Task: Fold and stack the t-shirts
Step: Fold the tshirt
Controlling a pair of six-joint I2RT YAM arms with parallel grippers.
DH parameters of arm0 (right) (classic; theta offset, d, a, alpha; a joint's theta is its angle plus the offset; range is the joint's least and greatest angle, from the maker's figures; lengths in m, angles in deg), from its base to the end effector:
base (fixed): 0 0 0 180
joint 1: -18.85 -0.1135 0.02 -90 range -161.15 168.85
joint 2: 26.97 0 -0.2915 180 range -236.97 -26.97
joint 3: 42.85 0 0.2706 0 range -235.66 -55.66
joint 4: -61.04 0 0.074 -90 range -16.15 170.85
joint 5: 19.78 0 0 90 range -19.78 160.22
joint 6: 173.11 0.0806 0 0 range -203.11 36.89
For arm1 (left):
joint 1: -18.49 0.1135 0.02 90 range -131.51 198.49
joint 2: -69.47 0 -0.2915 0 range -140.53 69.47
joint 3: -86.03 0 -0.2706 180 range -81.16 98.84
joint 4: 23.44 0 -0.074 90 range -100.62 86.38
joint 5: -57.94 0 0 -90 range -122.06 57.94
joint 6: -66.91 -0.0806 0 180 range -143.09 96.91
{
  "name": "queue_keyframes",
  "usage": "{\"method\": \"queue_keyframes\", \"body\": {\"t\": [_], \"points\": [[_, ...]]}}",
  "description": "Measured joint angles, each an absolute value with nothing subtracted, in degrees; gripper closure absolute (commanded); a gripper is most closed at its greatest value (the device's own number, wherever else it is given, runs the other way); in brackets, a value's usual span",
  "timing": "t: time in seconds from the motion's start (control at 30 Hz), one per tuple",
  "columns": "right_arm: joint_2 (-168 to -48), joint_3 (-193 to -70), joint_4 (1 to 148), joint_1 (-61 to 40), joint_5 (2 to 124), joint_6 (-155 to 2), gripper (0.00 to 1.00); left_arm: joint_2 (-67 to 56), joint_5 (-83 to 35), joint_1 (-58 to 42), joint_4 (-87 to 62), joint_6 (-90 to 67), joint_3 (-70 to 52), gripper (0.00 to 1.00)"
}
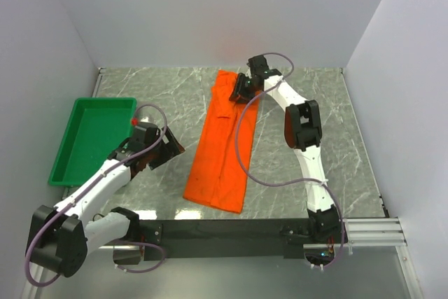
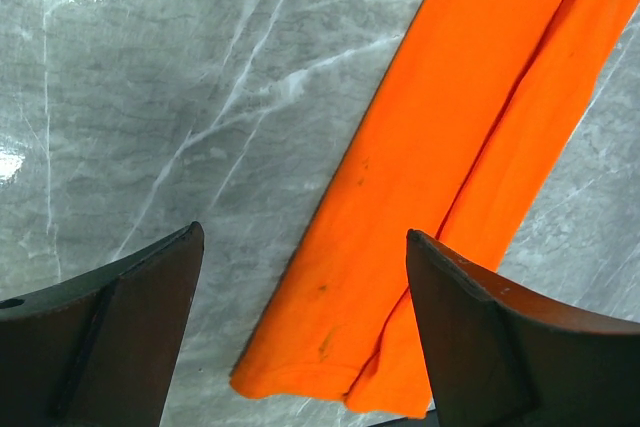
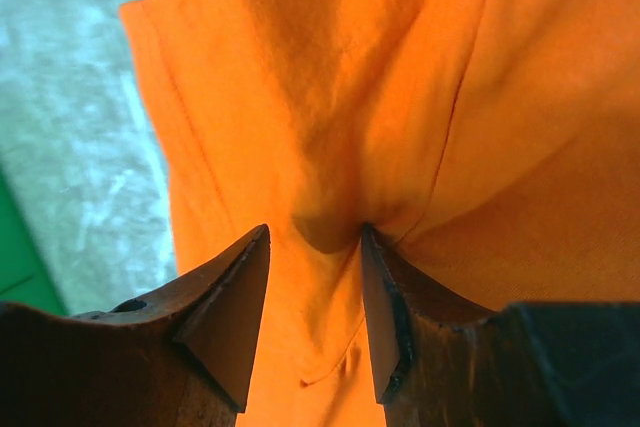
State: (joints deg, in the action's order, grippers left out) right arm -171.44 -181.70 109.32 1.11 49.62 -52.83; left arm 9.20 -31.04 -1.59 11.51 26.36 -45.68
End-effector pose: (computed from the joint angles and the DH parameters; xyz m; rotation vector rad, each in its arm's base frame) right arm 0.5767 0.2143 0.1356 0.1310 2.6032 0.7770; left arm 0.2303 -0.0857 0.1975 -0.6185 2.3944 -0.5745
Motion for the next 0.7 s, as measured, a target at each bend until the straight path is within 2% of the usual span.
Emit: {"method": "queue_keyframes", "body": {"t": [0.27,0.4,0.5,0.7], "points": [[-174.5,-186.11,107.26,0.83,41.49,-52.92,0.49,8.0,-30.21,-1.63,11.46,27.37,-45.96,0.11],[-169.97,-180.25,104.73,0.72,42.78,-53.79,0.46,7.58,-29.38,-2.53,13.67,27.39,-45.96,0.12],[-160.77,-170.75,104.2,0.72,46.21,-54.73,0.43,7.06,-28.79,-3.95,16.29,27.35,-45.94,0.14],[-132.82,-148.34,103.83,-0.16,54.21,-55.54,0.43,5.7,-27.44,-7.92,21.38,27.39,-46.07,0.22]]}}
